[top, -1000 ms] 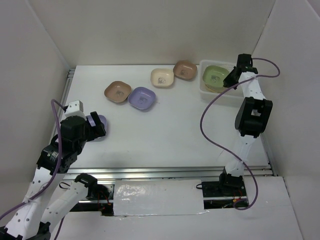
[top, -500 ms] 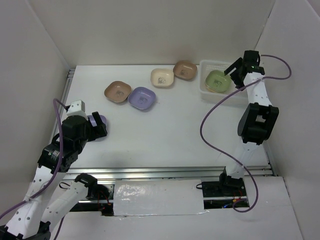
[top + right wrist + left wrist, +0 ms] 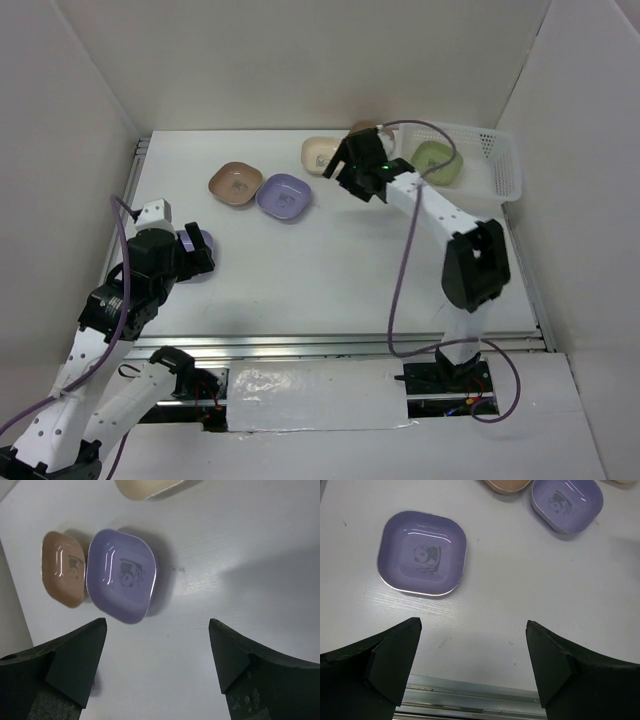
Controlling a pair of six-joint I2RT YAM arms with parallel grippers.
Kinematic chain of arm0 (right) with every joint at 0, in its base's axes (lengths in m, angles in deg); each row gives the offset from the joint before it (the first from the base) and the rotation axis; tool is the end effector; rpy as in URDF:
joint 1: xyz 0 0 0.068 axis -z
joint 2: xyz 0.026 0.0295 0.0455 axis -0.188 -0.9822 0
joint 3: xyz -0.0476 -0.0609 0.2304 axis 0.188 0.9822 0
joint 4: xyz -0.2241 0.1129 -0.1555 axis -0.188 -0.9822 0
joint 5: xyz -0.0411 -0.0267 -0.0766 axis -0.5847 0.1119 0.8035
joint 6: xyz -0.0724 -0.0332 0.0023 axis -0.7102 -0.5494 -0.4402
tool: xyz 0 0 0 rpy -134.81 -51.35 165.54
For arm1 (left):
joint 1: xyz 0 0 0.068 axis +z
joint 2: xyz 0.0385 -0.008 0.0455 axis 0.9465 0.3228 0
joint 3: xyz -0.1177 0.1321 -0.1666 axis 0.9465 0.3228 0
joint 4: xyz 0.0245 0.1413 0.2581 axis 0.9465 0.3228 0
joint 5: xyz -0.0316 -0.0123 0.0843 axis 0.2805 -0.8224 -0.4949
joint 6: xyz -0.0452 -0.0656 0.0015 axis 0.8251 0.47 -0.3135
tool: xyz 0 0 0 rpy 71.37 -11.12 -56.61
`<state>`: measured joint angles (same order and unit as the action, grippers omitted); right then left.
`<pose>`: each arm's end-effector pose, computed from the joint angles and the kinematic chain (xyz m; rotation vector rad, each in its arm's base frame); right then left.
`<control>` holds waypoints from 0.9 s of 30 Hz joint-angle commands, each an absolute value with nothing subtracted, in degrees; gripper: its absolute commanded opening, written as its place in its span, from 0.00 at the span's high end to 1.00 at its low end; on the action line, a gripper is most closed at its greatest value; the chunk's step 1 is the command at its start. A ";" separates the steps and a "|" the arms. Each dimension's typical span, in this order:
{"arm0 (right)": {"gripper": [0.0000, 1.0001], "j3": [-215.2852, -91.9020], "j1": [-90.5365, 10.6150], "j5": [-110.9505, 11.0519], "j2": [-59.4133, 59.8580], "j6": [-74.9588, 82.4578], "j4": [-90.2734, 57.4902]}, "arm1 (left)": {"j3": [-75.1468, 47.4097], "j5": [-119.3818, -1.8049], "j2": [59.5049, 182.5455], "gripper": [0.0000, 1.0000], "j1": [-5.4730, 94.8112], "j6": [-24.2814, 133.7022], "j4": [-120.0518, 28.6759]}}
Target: Place the plates into the plastic bin on the countertop
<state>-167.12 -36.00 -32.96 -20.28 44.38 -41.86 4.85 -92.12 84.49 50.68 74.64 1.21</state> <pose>0.4255 0.1874 0.2519 0.5285 2.2186 0.5006 0.2095 -0.0493 0.3196 -0.4361 2.0073 -0.1367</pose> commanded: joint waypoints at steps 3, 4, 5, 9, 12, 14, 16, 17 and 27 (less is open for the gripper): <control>0.10 -179.19 -41.06 -34.83 -39.23 53.44 -39.08 | 4.69 -93.55 83.94 0.01 50.87 74.42 -0.25; 0.10 -181.47 -41.68 -35.10 -41.54 53.80 -39.70 | 4.69 -93.29 83.77 0.01 50.78 74.33 -0.43; 0.10 -185.76 -42.55 -35.01 -43.83 54.58 -41.36 | 4.60 -93.20 83.59 0.01 50.86 74.16 -0.60; 0.12 -193.87 -43.18 -35.72 -53.14 56.26 -44.70 | 4.69 -93.11 83.33 0.01 50.86 74.16 -0.52; 0.15 -197.75 -43.44 -35.02 -56.76 57.31 -48.22 | 4.77 -92.59 82.62 0.01 50.78 73.98 -0.69; 0.22 -199.33 -43.35 -34.58 -57.82 57.75 -50.94 | 4.78 -92.50 82.18 0.01 50.78 73.98 -0.78; 0.43 -199.69 -43.44 -34.40 -58.53 57.76 -52.09 | 4.78 -92.41 81.83 0.01 50.87 73.89 -0.87; 0.49 -199.51 -43.44 -34.57 -58.62 57.76 -52.44 | 4.86 -92.50 81.57 0.01 50.78 73.98 -0.78; 0.58 -196.26 -42.74 -35.89 -57.91 56.70 -51.66 | 4.95 -92.06 80.34 0.01 50.87 73.80 -1.13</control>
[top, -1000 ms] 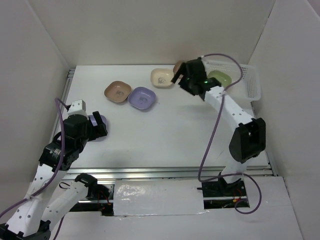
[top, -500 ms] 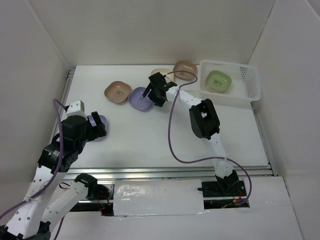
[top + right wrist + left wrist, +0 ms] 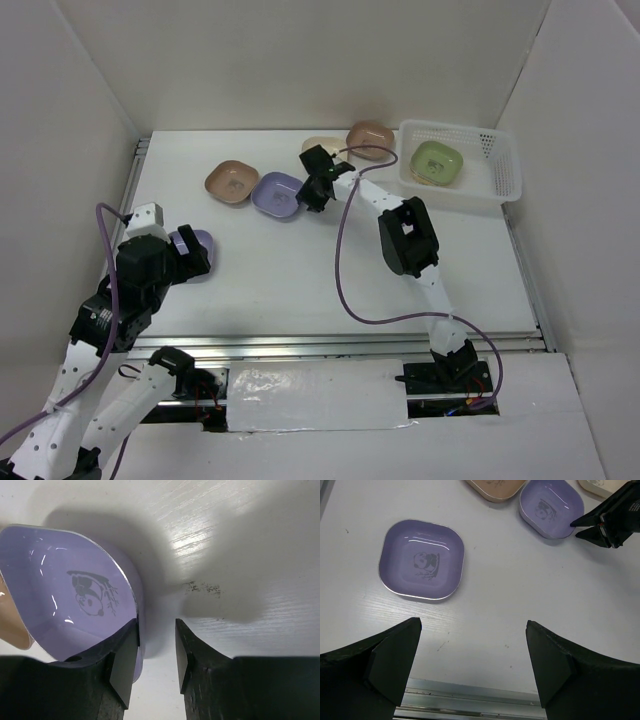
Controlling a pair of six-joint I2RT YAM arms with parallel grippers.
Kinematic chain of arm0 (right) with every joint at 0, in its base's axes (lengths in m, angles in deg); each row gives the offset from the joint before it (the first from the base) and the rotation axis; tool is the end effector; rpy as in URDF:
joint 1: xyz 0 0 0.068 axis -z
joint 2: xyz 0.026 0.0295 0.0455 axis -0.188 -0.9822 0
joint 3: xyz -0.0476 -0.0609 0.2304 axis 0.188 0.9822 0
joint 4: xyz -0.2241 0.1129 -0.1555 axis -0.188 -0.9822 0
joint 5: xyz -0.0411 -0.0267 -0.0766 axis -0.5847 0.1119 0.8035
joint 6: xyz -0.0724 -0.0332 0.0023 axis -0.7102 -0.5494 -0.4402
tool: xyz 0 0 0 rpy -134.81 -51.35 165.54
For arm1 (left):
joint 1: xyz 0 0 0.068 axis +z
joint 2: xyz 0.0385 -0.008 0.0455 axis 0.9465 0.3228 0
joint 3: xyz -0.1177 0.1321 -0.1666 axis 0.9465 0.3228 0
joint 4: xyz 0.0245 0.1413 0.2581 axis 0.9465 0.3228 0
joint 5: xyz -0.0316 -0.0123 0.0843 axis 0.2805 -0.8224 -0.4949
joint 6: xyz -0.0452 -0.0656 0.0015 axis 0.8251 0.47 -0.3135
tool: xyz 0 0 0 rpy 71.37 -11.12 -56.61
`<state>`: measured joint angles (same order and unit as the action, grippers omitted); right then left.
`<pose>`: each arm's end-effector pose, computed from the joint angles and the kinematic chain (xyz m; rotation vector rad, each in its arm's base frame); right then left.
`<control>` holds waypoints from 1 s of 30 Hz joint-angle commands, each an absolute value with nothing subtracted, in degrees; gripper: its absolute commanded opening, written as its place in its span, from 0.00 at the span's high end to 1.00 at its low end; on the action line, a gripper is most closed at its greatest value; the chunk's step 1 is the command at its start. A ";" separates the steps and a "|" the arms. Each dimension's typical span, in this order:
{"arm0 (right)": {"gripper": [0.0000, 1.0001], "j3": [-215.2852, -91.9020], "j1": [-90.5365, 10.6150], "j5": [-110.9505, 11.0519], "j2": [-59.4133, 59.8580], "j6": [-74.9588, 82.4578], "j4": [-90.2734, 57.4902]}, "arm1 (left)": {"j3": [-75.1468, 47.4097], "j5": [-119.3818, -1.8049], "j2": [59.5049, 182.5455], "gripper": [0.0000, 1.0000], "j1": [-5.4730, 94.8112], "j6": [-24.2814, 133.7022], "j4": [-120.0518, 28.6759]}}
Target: Place the plates into the plastic bin on the countertop
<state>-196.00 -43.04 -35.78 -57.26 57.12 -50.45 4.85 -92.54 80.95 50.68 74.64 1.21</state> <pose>0.4780 0.2917 0.1088 0.6734 2.5108 0.4853 0.1972 -0.0442 0.3312 -0.4453 1.9478 -0.1623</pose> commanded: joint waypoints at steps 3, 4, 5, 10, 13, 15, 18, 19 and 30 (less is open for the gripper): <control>0.65 -197.92 -42.48 -36.95 -59.23 56.88 -51.83 | 4.86 -92.23 80.34 0.01 50.87 73.80 -1.05; 0.71 -198.37 -42.65 -36.86 -59.41 56.79 -52.53 | 4.95 -92.32 80.34 0.01 50.87 73.80 -0.96; 0.89 -198.46 -42.39 -37.12 -59.50 56.96 -52.62 | 4.95 -92.32 80.34 0.01 50.87 73.80 -0.96; 1.00 -192.67 -41.68 -35.81 -54.15 57.32 -51.31 | 5.04 -91.97 80.34 0.01 50.87 73.80 -1.13; 1.00 -185.64 -41.07 -33.35 -41.89 55.04 -47.72 | 5.13 -91.71 80.51 0.01 50.78 73.63 -1.13; 1.00 -181.24 -37.84 -34.65 -36.67 51.09 -46.12 | 5.04 -91.62 80.51 0.01 50.87 73.54 -1.22; 1.00 -180.87 -30.12 -38.26 -29.19 44.32 -47.60 | 5.21 -91.35 80.25 0.01 50.78 73.54 -1.40; 1.00 -181.66 -28.17 -37.83 -27.44 42.92 -50.66 | 5.21 -91.27 80.25 0.01 50.86 73.45 -1.57; 1.00 -178.17 -3.02 -37.48 -24.26 48.16 -55.61 | 5.30 -90.56 80.78 0.01 50.86 73.10 -1.66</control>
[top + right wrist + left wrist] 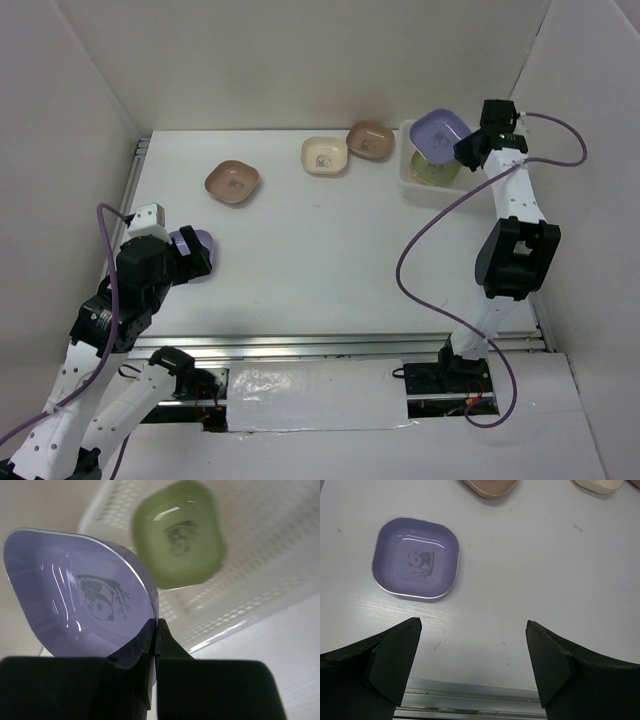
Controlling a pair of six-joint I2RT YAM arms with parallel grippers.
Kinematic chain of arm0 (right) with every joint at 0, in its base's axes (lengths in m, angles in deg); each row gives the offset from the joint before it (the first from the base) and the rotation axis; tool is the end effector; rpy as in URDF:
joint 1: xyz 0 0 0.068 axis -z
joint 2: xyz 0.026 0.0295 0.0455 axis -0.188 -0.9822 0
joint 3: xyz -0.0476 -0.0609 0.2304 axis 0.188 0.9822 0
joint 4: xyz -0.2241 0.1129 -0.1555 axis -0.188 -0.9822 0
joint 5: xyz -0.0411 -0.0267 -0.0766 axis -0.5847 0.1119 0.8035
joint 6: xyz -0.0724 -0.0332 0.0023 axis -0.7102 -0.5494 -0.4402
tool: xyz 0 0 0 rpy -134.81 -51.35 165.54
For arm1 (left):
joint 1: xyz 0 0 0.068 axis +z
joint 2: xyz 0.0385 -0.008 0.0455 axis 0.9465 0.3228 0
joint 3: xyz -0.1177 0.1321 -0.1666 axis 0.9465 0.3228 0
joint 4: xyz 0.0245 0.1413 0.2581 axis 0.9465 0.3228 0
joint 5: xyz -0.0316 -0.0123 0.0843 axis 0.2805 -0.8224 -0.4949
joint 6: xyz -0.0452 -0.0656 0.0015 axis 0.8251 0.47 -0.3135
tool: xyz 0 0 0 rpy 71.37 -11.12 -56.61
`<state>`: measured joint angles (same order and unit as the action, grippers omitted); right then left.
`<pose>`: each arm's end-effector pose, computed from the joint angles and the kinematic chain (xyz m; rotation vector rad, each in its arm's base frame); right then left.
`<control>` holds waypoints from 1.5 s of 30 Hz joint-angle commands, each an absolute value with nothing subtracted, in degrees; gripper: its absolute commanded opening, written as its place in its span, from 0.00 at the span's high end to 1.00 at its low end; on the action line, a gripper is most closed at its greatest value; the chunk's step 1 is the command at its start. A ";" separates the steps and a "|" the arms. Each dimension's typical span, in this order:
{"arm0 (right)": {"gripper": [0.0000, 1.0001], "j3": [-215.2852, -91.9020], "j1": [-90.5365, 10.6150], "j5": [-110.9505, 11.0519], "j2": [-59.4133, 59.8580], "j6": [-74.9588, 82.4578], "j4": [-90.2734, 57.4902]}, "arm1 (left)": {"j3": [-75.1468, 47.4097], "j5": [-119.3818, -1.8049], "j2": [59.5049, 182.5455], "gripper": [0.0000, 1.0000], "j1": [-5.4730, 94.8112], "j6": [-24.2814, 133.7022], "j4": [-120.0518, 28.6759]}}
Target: Place the plates into the plastic bin on the countertop
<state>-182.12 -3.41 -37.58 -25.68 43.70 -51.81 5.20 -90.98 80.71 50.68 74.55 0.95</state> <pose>0.4775 -0.0681 0.2932 1.0692 1.9918 0.2761 0.1971 -0.0460 0.3300 -0.4286 1.9558 -0.1887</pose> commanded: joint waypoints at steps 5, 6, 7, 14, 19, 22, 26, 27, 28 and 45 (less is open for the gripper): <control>1.00 -182.44 0.41 -34.14 -28.37 52.82 -57.18 | 5.22 -91.09 81.39 0.01 50.87 73.45 -1.48; 1.00 -183.51 1.03 -34.13 -30.47 54.05 -59.72 | 5.30 -91.18 81.39 0.01 50.87 73.45 -1.48; 1.00 -184.65 1.64 -34.57 -31.02 55.98 -60.18 | 5.30 -91.18 81.39 0.01 50.78 73.45 -1.48; 1.00 -174.47 2.96 -36.24 -28.74 69.87 -53.33 | 5.04 -91.70 82.71 0.01 50.78 73.54 -1.22; 1.00 -177.44 0.86 -28.70 -29.70 82.68 -59.12 | 5.13 -91.71 82.62 0.01 50.87 73.63 -1.14; 1.00 -177.01 0.15 -30.61 -30.75 87.63 -57.81 | 5.13 -91.79 82.80 0.01 50.78 73.63 -1.22; 1.00 -176.05 -0.55 -32.20 -31.64 91.85 -54.82 | 5.13 -91.79 82.62 0.01 50.87 73.72 -1.13; 1.00 -176.31 -0.72 -31.59 -31.81 93.60 -55.08 | 5.13 -91.79 82.71 0.01 50.78 73.72 -1.13; 1.00 -176.66 -1.25 -30.89 -31.99 94.57 -55.69 | 5.13 -91.79 82.71 0.01 50.78 73.72 -1.05; 0.19 -190.38 -3.89 -44.42 -36.22 80.71 -45.34 | 5.21 -91.35 82.71 0.01 50.78 73.54 -1.40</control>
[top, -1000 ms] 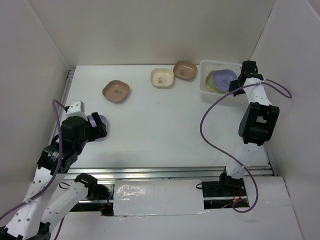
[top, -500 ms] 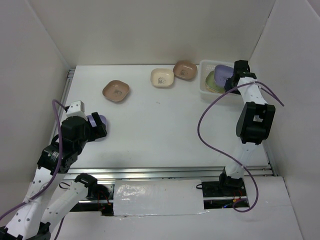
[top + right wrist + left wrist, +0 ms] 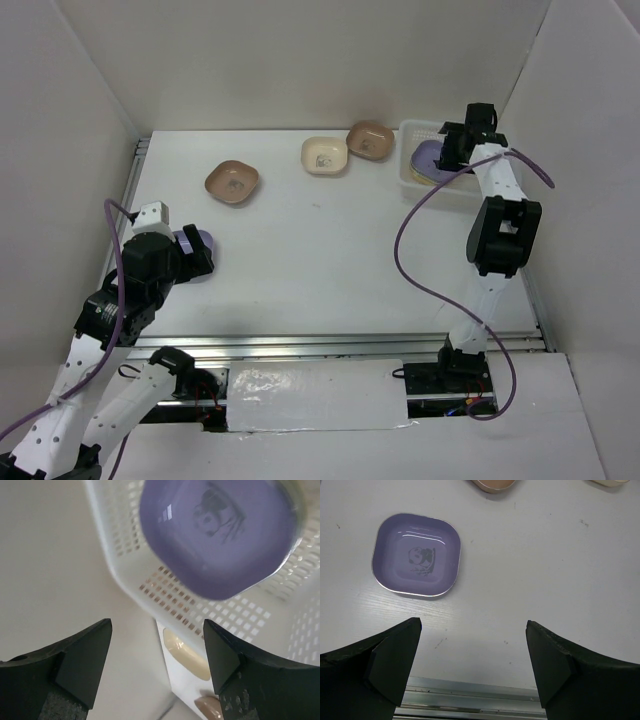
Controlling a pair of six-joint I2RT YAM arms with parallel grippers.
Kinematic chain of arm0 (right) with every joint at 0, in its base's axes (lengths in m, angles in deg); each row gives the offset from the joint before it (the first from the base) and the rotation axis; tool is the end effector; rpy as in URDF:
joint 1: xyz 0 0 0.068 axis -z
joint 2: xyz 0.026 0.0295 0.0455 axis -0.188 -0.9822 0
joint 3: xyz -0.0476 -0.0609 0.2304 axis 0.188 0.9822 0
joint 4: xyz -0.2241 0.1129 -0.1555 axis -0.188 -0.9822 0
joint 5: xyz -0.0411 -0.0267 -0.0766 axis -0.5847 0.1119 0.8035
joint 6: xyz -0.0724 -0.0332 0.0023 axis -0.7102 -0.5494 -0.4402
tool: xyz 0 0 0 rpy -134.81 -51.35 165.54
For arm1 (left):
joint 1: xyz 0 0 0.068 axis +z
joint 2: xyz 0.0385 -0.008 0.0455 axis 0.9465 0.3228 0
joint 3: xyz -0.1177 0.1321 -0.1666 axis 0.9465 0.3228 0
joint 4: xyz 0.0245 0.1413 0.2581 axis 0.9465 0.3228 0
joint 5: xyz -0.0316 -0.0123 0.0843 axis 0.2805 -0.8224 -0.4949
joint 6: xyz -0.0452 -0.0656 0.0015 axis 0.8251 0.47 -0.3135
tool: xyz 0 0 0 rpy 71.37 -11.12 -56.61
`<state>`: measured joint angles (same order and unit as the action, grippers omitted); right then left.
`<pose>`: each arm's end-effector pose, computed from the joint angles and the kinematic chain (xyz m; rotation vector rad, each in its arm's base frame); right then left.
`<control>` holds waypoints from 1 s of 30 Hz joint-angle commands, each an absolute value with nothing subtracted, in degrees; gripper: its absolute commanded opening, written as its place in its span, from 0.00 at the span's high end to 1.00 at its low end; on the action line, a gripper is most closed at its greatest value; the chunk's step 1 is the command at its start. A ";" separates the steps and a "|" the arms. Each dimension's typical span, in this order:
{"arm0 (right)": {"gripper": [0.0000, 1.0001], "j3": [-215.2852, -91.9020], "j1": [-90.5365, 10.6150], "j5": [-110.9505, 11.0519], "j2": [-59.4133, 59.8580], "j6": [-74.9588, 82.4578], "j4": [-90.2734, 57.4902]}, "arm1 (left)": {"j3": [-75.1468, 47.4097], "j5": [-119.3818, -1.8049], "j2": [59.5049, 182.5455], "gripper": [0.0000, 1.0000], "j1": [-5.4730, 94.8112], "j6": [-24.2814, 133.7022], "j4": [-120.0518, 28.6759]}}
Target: Place the plates into the plastic bin on the countertop
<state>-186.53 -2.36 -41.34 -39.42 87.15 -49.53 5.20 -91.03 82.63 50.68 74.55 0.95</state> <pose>0.5195 -0.0787 0.2111 1.8822 1.6053 0.6398 0.2038 -0.0484 0.3238 -0.4266 1.9864 -0.1705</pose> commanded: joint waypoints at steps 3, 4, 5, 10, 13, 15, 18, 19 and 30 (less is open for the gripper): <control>0.18 -185.64 -7.65 -45.37 -25.79 67.99 -36.39 | 4.69 -93.46 84.55 0.01 50.87 74.42 -0.53; 0.16 -184.23 -9.32 -45.38 -23.92 64.73 -32.71 | 4.34 -94.33 85.34 0.01 50.87 74.94 0.00; 0.00 -181.96 -10.47 -45.65 -22.34 58.09 -32.15 | 4.07 -96.95 87.43 0.01 50.78 76.51 0.79; 0.00 -173.43 -24.60 -52.21 -14.96 45.12 -31.46 | -1.01 -105.93 96.14 0.01 52.44 84.68 10.43; 0.00 -156.87 -31.03 -55.22 -8.72 43.61 -24.88 | -1.65 -101.39 100.89 0.01 57.71 93.28 9.26; 0.00 -150.94 -34.02 -56.27 -4.51 43.08 -21.18 | 2.04 -95.79 102.48 0.01 64.29 96.20 6.18; 0.00 -142.93 -38.95 -56.63 -0.02 41.68 -19.06 | 5.38 -90.75 106.96 0.01 70.11 100.69 -0.41; 0.00 -139.00 -41.57 -56.72 0.87 40.19 -16.79 | 6.09 -91.17 108.97 0.01 70.46 103.05 -3.65; 0.00 -128.23 -46.96 -60.07 6.15 38.95 -16.06 | 13.38 -88.02 126.91 0.02 72.66 113.17 -17.37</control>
